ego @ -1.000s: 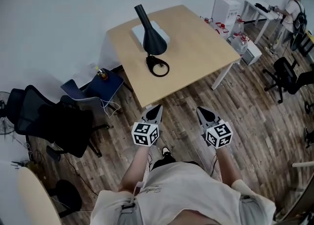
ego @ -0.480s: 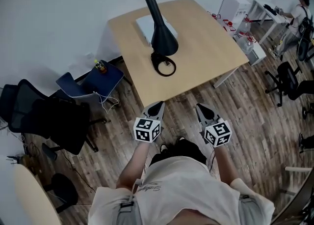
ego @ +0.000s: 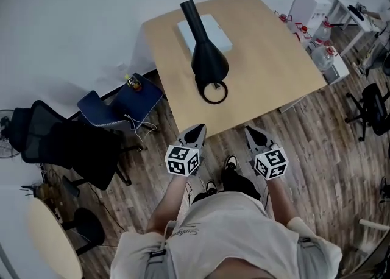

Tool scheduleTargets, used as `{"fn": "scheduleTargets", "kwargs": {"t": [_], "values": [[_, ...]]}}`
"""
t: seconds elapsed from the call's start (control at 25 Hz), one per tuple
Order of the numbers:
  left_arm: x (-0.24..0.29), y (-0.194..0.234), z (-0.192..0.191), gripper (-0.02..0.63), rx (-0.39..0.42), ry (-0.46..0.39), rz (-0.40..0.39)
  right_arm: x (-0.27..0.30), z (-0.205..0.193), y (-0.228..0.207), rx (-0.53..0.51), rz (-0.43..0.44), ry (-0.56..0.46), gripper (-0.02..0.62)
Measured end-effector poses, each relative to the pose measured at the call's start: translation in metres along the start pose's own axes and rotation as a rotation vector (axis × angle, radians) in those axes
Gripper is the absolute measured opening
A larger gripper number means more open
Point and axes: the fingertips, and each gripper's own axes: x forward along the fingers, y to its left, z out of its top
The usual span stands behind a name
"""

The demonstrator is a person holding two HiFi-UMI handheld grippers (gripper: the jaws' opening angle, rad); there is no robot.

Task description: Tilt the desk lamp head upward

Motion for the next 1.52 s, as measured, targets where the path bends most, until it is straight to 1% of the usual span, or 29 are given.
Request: {"fn": "scheduleTargets", "kwargs": {"t": [0.12,0.24,0.56,0.72,0.92,1.16,1.32,1.52], "values": [[0.027,0.012,0.015,0.015,0.017,0.007,0.043,0.026,0.015,-0.027,0.012,0.034,-0.024,-0.005],[0.052,0.017,0.017,0.015,0.017,0.012,0.067,0.044,0.023,-0.045,0.025,0.078,-0.04,-0.005],[0.11,0.05,-0.008,0.015,-0.005,0.05,0.131,0.096,0.037,-0.066,-0.004,0.17,-0.025,-0.005],[0.141,0.071,-0.03,0.015,-0.05,0.062,0.124,0.12,0.04,-0.061,-0.023,0.211,-0.01,-0.005],[0.173,0.101,-0.057,0.017,-0.073,0.126,0.156,0.149,0.036,-0.052,-0.017,0.255,0.024,-0.005],[0.212,0.12,-0.087,0.015,-0.089,0.195,0.119,0.179,0.031,-0.045,-0.014,0.283,0.055,-0.005],[0.232,0.132,-0.102,0.015,-0.076,0.248,0.123,0.192,0.03,-0.038,-0.006,0.304,0.066,-0.005],[0.244,0.139,-0.115,0.015,-0.053,0.296,0.139,0.195,0.035,-0.033,-0.027,0.33,0.068,-0.005]]}}
